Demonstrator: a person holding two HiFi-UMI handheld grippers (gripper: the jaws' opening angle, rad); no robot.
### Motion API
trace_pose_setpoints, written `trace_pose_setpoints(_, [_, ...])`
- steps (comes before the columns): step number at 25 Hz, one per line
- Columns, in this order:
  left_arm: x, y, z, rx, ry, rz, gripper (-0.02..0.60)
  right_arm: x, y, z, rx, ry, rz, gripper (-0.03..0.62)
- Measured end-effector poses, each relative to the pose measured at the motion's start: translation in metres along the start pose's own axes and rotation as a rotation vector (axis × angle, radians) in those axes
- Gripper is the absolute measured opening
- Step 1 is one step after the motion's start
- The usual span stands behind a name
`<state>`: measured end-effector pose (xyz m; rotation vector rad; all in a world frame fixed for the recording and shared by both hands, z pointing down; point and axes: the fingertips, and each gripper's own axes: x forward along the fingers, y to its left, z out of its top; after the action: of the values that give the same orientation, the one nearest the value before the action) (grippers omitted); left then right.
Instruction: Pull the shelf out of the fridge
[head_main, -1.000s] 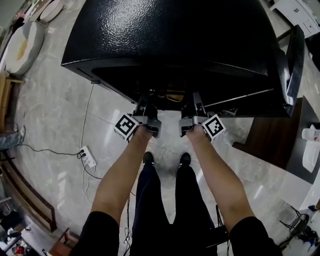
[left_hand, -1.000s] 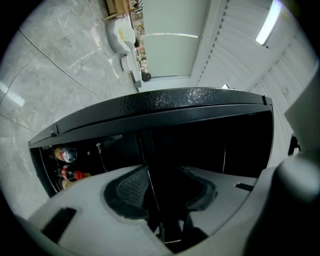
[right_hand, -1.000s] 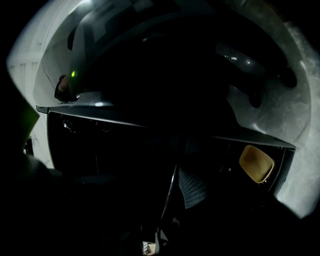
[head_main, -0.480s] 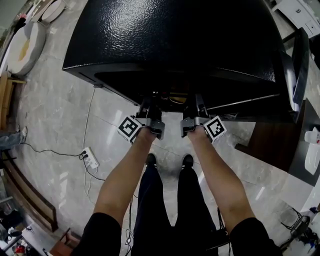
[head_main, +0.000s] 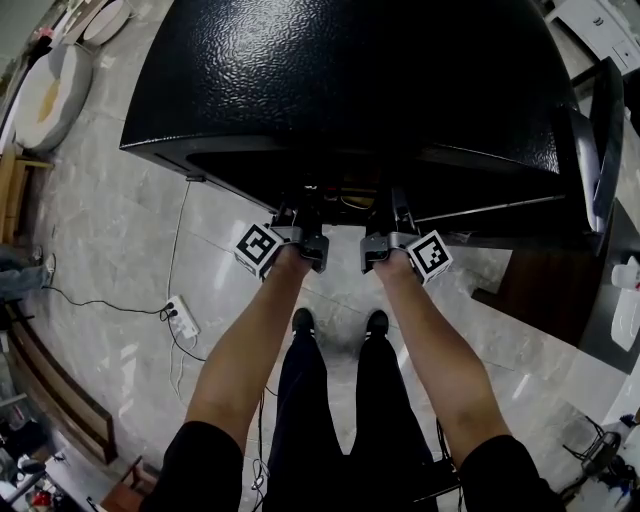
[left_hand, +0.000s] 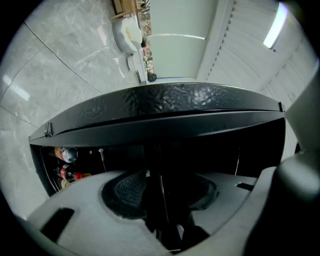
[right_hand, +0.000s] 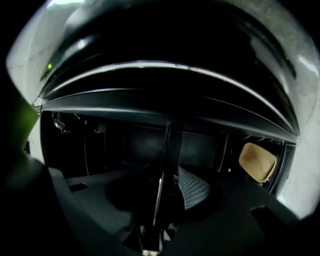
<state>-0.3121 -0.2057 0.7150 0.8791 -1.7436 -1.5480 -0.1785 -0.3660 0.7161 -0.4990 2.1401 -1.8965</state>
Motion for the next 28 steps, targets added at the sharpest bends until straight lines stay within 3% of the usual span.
trace_pose_setpoints(7, [0.008,0.004,0.004,-0.016,-0.021,-0.006,0.16,0.01,0.0,0.005,0.011,-0.023,0.001,0.156])
trace_pose_setpoints(12, [0.01,0.005,0.003,-0.028,-0.04,-0.012,0.115,0.012,0.004,0.007,0.012,-0.044,0.019,0.07])
trace_pose_setpoints(28, [0.012,0.002,0.01,0.008,-0.074,-0.03,0.044,0.011,0.0,0.01,0.078,-0.082,0.058,0.038])
